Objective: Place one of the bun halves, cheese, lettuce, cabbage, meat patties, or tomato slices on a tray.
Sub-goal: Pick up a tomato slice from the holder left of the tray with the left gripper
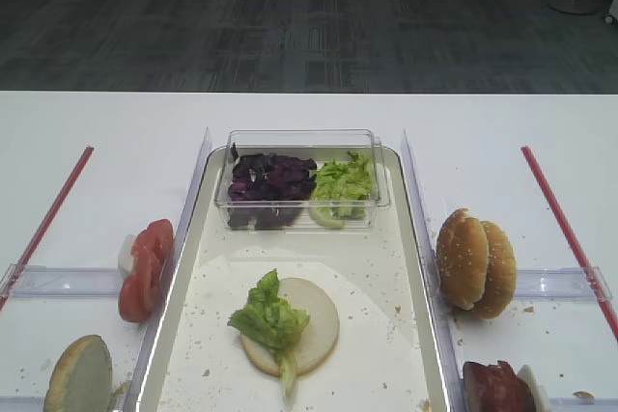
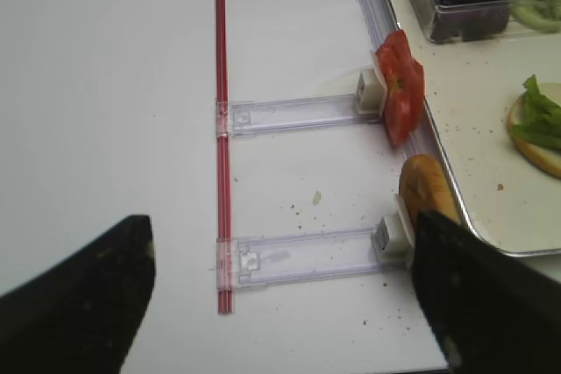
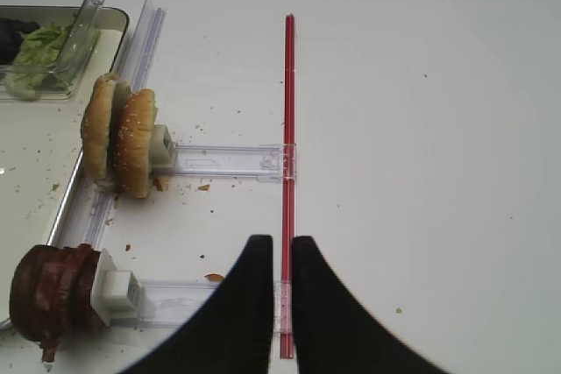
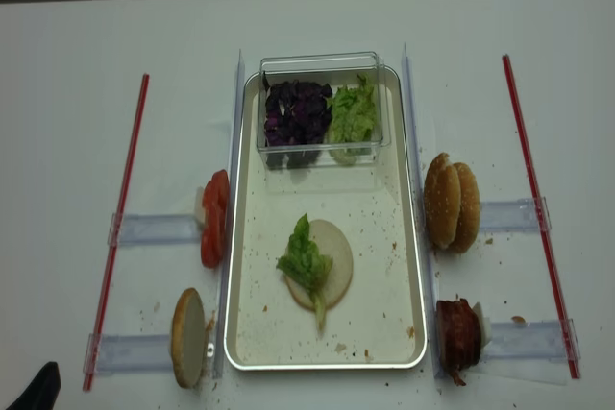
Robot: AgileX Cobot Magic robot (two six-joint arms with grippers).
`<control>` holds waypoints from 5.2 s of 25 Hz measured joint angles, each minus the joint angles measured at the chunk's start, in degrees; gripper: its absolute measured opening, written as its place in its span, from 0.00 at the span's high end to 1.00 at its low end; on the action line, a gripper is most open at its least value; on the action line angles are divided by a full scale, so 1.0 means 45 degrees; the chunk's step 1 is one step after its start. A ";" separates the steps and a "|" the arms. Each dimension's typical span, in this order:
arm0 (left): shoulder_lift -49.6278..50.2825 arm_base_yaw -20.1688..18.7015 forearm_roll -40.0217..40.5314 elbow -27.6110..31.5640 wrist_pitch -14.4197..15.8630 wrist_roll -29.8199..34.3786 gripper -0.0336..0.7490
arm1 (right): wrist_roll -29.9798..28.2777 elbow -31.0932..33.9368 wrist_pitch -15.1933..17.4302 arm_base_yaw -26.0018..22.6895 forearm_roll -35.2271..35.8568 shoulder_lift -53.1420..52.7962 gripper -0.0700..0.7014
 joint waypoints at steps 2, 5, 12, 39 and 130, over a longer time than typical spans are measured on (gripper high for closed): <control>0.0000 0.0000 0.0000 0.0000 -0.0046 0.0000 0.25 | 0.0000 0.0000 0.0000 0.0000 0.0000 0.0000 0.80; 0.0000 0.0000 0.0000 -0.0051 -0.0251 0.0000 0.25 | 0.0000 0.0000 0.0000 0.0000 0.0000 0.0000 0.83; 0.2434 0.0000 -0.0760 -0.0164 -0.2079 0.0265 0.25 | 0.0000 0.0000 0.0000 0.0000 0.0000 0.0000 0.86; 1.9750 0.0000 -0.2025 -0.5770 -0.5343 0.2174 0.28 | 0.0000 0.0000 0.0000 0.0000 0.0000 0.0000 0.86; 2.3425 -0.5020 -0.0693 -0.9156 -0.2440 -0.2016 0.50 | 0.0023 0.0000 0.0000 0.0000 0.0000 0.0000 0.86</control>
